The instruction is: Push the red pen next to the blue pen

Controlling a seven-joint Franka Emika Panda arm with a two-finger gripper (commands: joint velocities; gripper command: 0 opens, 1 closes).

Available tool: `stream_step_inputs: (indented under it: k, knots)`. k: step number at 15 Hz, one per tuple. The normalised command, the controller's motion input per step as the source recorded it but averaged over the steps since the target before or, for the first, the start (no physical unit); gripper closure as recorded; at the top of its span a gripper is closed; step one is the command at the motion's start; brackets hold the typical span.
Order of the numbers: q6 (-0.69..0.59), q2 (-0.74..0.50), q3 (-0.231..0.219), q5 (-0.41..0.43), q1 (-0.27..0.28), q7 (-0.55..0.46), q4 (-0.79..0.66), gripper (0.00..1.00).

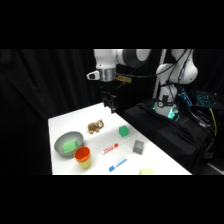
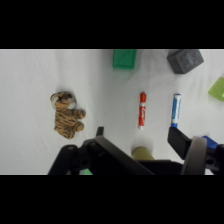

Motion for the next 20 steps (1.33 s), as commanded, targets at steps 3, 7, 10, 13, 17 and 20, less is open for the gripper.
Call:
stream_step_inputs:
  k: [3, 7, 10, 13, 17, 20]
  knots:
    - [0.04, 0.05, 0.011, -0.003, -0.016, 0.00, 0.09, 0.00]
    - [0.23, 0.19, 0.006, -0.039, -0.024, 0.00, 0.14, 0.00]
    - [0.29, 0.29, 0.002, -0.036, -0.029, -0.03, 0.14, 0.00]
    - [0.26, 0.29, 0.000, -0.025, -0.040, -0.07, 0.12, 0.00]
    - [0.24, 0.30, 0.000, -0.016, -0.050, -0.09, 0.14, 0.00]
    - [0.18, 0.27, 0.017, -0.014, -0.038, -0.08, 0.14, 0.00]
